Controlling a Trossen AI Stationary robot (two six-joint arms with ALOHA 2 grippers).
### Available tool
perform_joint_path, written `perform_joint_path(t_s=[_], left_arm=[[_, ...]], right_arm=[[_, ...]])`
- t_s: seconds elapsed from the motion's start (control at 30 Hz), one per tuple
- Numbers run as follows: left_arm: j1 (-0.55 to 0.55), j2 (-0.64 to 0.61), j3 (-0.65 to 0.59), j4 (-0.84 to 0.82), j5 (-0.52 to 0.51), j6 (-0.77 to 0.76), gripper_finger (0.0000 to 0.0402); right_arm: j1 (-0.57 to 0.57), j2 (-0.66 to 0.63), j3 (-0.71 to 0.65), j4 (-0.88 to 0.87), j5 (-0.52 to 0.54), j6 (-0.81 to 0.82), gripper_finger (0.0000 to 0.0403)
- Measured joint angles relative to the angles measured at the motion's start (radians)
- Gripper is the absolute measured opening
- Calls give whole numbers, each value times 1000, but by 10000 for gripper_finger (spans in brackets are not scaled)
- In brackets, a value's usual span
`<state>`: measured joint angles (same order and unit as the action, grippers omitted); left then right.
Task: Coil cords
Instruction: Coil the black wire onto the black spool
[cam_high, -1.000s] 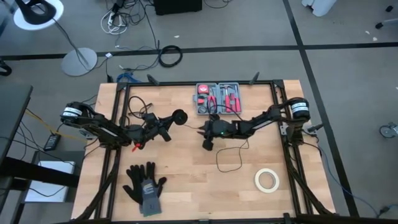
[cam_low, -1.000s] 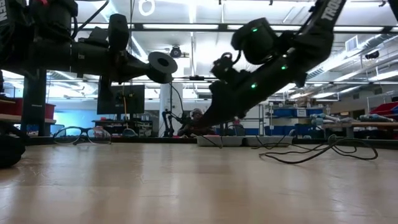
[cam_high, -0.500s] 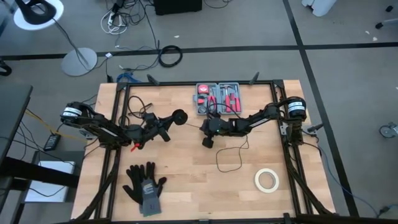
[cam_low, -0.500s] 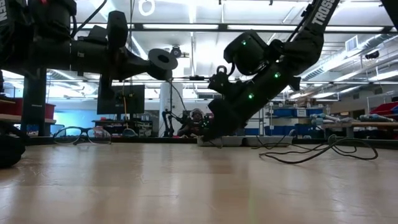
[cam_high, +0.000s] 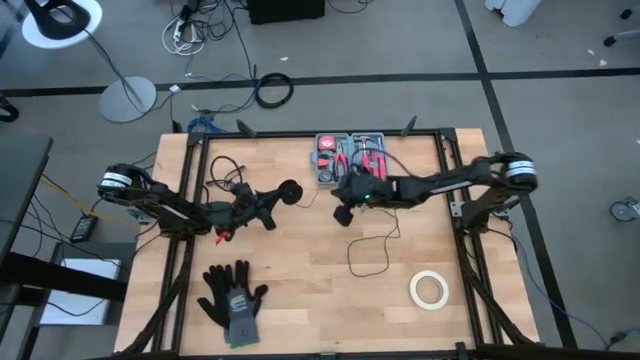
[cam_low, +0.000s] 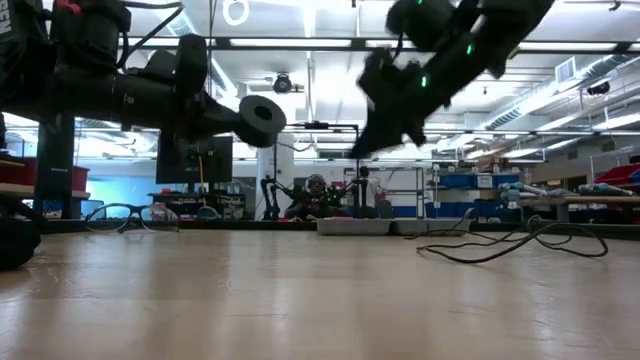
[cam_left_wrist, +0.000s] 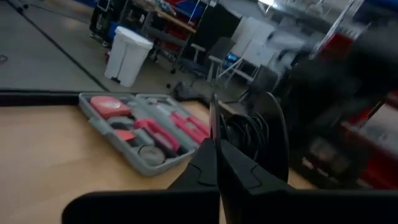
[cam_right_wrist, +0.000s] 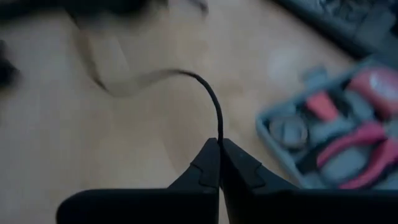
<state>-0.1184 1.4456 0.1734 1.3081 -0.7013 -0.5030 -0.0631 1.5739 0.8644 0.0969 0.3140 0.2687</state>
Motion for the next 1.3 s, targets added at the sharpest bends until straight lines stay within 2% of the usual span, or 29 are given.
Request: perform_joint_path(t_s=[0.2,0.47,0.67,0.77,1.07,1.23,1.3], left_arm=[[0,0,2,-23,1,-3,0],[0,0,27,-78,36,-2,0],[0,-1,41,-164,34,-31,0],[3,-1,58,-179,27,-32,0],[14,0,109,-258,21,-27,0],[16,0,114,-263,11,-30,0],[21,0,114,-256,3,-32,0]], right_arm=[[-30,-77,55,-7,-22,-5,1],[-66,27,253,-161,-40,-105,1],[-72,60,393,-162,-126,-155,0],[-61,71,437,-156,-136,-159,0],[-29,156,461,-116,-142,-169,0],[-16,210,467,-2,-198,-164,0],[-7,228,462,-15,-214,-157,0]])
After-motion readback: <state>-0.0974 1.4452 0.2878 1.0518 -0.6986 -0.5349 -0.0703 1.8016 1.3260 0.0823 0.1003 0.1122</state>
